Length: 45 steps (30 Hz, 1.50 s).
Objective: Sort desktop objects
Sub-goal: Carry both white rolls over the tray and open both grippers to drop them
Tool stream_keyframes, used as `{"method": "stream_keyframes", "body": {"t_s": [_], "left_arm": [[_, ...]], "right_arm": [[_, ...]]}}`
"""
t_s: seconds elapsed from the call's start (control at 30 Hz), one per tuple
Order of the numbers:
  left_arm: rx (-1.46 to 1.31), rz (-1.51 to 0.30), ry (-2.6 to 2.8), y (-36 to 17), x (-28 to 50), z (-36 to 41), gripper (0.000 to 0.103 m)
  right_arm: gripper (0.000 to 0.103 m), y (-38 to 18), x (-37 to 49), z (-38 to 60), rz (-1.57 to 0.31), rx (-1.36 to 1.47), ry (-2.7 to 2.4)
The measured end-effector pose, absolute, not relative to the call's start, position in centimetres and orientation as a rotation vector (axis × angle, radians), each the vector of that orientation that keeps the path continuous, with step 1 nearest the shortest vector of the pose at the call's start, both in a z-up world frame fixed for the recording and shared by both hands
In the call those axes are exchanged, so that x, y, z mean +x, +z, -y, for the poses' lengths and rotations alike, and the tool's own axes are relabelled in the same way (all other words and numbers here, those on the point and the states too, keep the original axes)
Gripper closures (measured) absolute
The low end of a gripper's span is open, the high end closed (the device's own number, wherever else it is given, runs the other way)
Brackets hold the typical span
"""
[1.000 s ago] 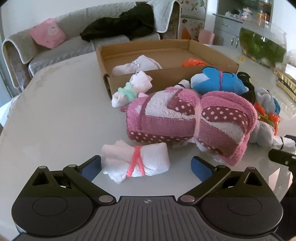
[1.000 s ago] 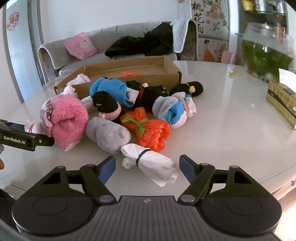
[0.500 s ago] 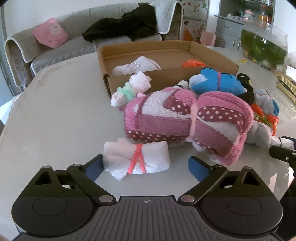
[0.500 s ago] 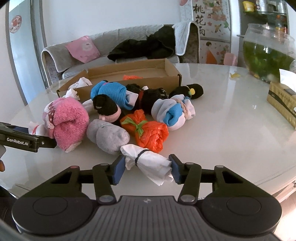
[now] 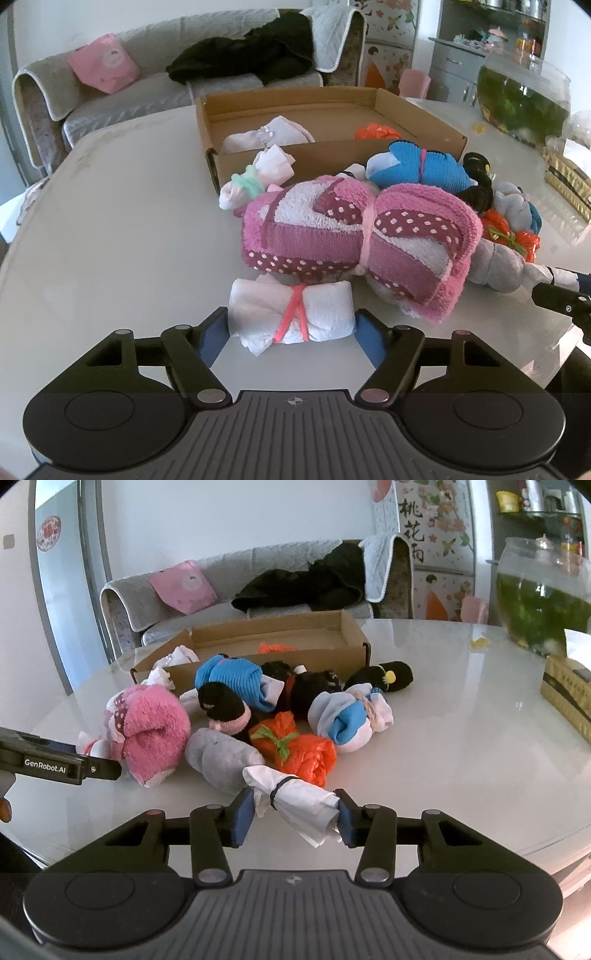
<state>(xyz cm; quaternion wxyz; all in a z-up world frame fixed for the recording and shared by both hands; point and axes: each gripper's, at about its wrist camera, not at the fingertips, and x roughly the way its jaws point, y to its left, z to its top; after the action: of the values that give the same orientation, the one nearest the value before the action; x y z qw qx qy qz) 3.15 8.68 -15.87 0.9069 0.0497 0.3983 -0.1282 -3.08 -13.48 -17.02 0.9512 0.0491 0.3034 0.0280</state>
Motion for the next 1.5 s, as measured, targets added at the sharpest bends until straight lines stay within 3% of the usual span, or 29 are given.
{"method": "stream_keyframes", "body": {"t_s": [0.5, 0.93, 1.5], "left_arm": [[0.081, -0.696, -0.232, -8.1, 1.5, -9.4, 0.025], [0.096, -0.621, -0.229, -0.7, 10.5, -6.7, 0.025], [0.031, -0.687, -0.213, -0.4, 21.8, -3.3, 0.025]], "right_arm": [[0.061, -11.6, -2.9, 18.0, -0.527, 0.141, 0.093], [0.060, -4.7, 6.6, 18.9, -0.382, 0.098, 0.189], [0.060, -4.5, 13.6, 17.8, -0.442, 0.080, 0.302]]}}
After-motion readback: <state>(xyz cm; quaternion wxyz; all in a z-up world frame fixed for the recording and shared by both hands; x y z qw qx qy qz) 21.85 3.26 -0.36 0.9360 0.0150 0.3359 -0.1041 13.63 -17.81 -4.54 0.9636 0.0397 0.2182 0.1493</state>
